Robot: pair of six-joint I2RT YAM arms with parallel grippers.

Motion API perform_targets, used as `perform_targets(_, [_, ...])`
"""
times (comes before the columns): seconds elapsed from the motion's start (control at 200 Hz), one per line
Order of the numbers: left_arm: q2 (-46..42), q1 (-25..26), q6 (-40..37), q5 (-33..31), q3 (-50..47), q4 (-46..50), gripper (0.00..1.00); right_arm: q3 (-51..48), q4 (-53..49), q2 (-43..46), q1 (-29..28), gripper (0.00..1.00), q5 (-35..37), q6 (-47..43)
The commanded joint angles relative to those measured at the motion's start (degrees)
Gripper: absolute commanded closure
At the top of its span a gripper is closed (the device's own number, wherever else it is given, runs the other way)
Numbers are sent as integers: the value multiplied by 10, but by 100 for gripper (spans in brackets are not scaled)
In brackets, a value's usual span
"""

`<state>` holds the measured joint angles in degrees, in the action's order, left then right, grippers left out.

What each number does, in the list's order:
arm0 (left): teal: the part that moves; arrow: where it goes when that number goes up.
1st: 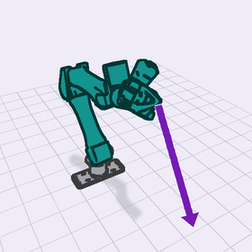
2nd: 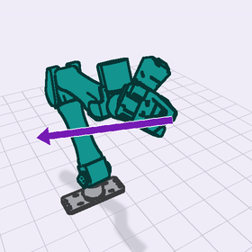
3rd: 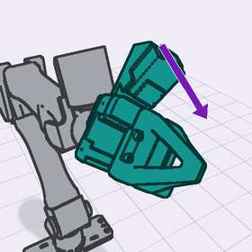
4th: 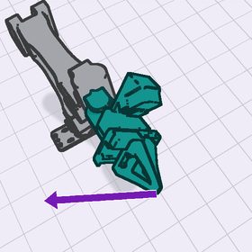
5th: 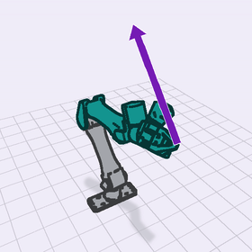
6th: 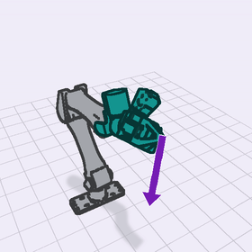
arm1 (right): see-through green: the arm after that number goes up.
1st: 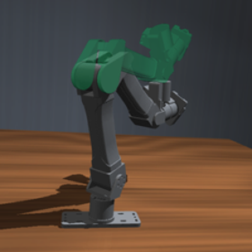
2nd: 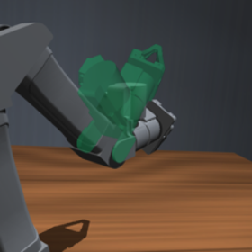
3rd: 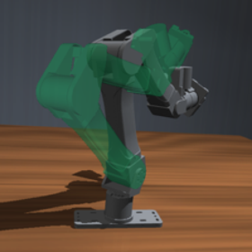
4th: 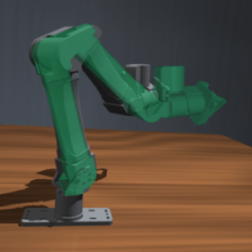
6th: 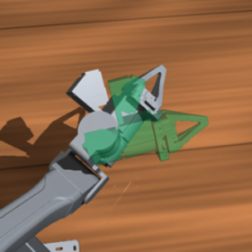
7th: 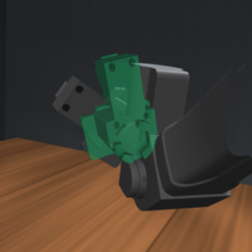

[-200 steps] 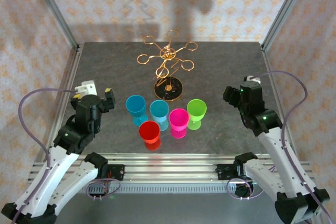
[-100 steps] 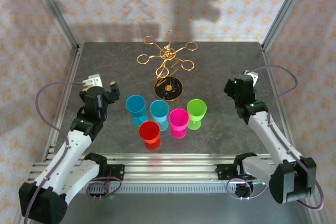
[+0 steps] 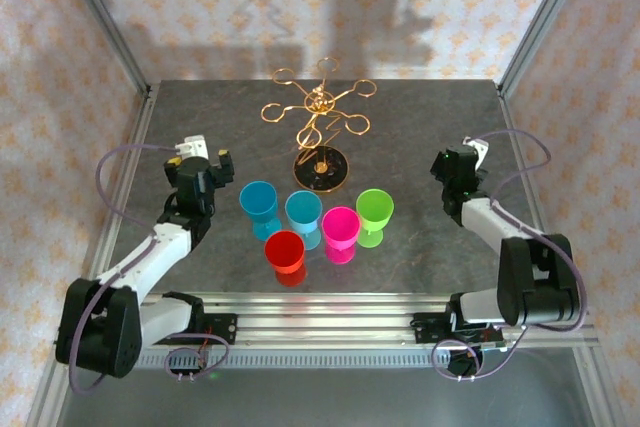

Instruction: Take the wine glass off the wine glass rack

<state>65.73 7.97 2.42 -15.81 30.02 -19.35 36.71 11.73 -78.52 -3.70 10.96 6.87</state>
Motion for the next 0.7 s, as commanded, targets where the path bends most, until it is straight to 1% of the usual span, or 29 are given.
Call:
perform_targets(0.0, [35,-8,-34,-2,-25,-108,0,-1,91,-9,1,23,11,-42])
perform_targets(0.085, [56,-9,-47,5,-41,-141,1,12,88,-22,1,23,13,-61])
perform_targets(0.205, [83,-12,-70,7,-67,-209,0,7,114,-27,3,22,20,-81])
perform_targets(0.23, [88,-16,-72,13,-72,-220,0,4,120,-28,3,22,19,-84])
perform_targets(0.295, [93,-27,-66,45,-75,-212,0,3,125,-28,4,22,14,-88])
perform_targets(0.345, [105,-30,-65,56,-88,-242,0,-2,139,-28,4,22,18,-90])
perform_targets(0.42, [126,-35,-64,62,-108,-295,0,-8,169,-32,6,22,21,-96])
perform_targets(0.471, [143,-35,-65,64,-120,-332,0,-3,169,-40,7,21,15,-100])
perform_targets(0.551, [163,-36,-66,68,-129,-360,0,10,166,-51,8,21,15,-107])
perform_targets(0.576, [170,-35,-67,69,-132,-382,0,11,166,-51,8,21,13,-108])
perform_targets(0.696, [206,-36,-68,69,-132,-416,0,-5,189,-43,9,21,21,-107])
